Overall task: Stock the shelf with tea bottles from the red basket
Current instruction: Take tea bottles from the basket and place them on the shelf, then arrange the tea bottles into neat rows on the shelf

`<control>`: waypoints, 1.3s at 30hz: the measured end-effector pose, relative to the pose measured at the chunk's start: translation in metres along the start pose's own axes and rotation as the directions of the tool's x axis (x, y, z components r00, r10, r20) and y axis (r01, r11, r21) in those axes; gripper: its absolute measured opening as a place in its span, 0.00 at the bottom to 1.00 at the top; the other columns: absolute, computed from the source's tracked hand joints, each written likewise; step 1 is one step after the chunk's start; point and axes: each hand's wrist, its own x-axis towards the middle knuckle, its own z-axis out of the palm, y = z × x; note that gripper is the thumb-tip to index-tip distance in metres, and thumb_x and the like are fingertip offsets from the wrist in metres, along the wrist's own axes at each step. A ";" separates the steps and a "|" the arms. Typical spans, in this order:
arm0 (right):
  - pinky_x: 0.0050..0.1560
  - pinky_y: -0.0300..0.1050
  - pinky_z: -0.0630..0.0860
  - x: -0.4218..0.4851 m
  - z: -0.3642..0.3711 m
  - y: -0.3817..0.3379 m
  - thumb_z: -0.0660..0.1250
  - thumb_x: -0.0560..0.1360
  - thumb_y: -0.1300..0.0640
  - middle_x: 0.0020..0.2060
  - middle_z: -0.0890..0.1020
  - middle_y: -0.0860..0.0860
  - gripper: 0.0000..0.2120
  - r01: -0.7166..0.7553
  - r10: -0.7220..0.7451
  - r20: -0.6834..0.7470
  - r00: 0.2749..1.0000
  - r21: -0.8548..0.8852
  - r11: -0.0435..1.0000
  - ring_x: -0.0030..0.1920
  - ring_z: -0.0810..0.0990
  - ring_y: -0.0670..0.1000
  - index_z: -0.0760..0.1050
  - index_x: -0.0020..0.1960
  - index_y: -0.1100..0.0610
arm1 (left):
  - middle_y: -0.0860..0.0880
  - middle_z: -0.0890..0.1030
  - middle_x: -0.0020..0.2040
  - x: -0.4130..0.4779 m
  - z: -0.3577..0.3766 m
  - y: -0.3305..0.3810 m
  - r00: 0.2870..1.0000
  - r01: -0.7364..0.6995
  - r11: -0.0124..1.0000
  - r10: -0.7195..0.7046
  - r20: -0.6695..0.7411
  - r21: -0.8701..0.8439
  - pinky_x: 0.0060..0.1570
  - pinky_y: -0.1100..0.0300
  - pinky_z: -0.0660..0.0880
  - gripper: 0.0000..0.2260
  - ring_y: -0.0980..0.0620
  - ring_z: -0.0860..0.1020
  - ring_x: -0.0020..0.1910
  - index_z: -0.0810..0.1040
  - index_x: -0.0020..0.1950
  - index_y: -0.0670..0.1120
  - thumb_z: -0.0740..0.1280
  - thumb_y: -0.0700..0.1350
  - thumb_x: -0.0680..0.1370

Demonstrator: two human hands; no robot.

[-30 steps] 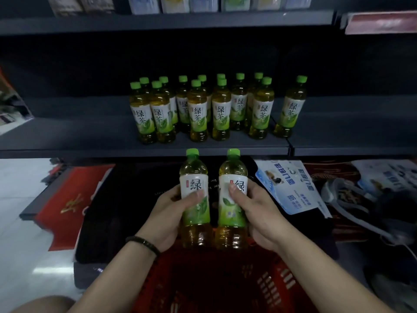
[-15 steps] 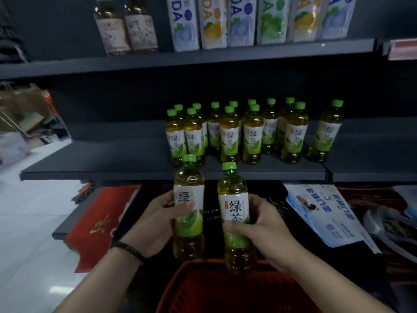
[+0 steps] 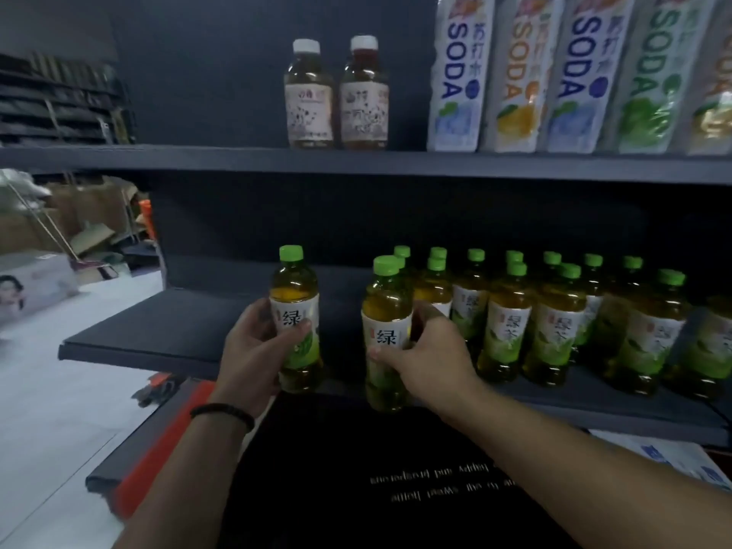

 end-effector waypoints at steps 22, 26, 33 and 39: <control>0.50 0.45 0.71 0.100 0.126 0.021 0.68 0.82 0.53 0.64 0.80 0.60 0.21 -0.082 0.027 -0.163 0.986 -0.337 0.938 0.63 0.81 0.61 0.66 0.69 0.59 | 0.52 0.82 0.70 0.070 0.012 -0.090 0.955 -0.033 0.878 0.169 -0.244 0.478 0.71 0.42 0.75 0.33 0.47 0.78 0.70 0.72 0.78 0.55 0.78 0.40 0.75; 0.54 0.48 0.75 0.095 0.124 0.025 0.68 0.82 0.55 0.66 0.79 0.61 0.21 -0.112 0.084 -0.080 0.993 -0.456 0.883 0.67 0.80 0.62 0.65 0.70 0.59 | 0.49 0.83 0.69 0.070 0.014 -0.092 0.952 0.038 0.901 0.099 -0.289 0.432 0.69 0.50 0.74 0.29 0.47 0.80 0.69 0.73 0.78 0.50 0.75 0.38 0.78; 0.62 0.51 0.77 0.092 0.125 0.031 0.70 0.81 0.54 0.67 0.79 0.62 0.22 -0.153 0.148 -0.052 0.988 -0.517 0.842 0.68 0.78 0.61 0.67 0.70 0.61 | 0.51 0.84 0.68 0.075 0.000 -0.093 0.978 0.064 0.790 0.071 -0.194 0.610 0.70 0.44 0.75 0.27 0.47 0.81 0.67 0.75 0.76 0.52 0.76 0.43 0.77; 0.52 0.45 0.78 0.061 0.094 0.034 0.69 0.81 0.46 0.58 0.82 0.57 0.18 -0.090 0.133 0.045 0.990 -0.525 0.846 0.59 0.82 0.58 0.77 0.63 0.59 | 0.45 0.86 0.60 0.050 -0.004 -0.072 0.959 0.180 0.776 -0.002 -0.282 0.605 0.61 0.58 0.76 0.20 0.44 0.83 0.62 0.79 0.65 0.43 0.79 0.44 0.75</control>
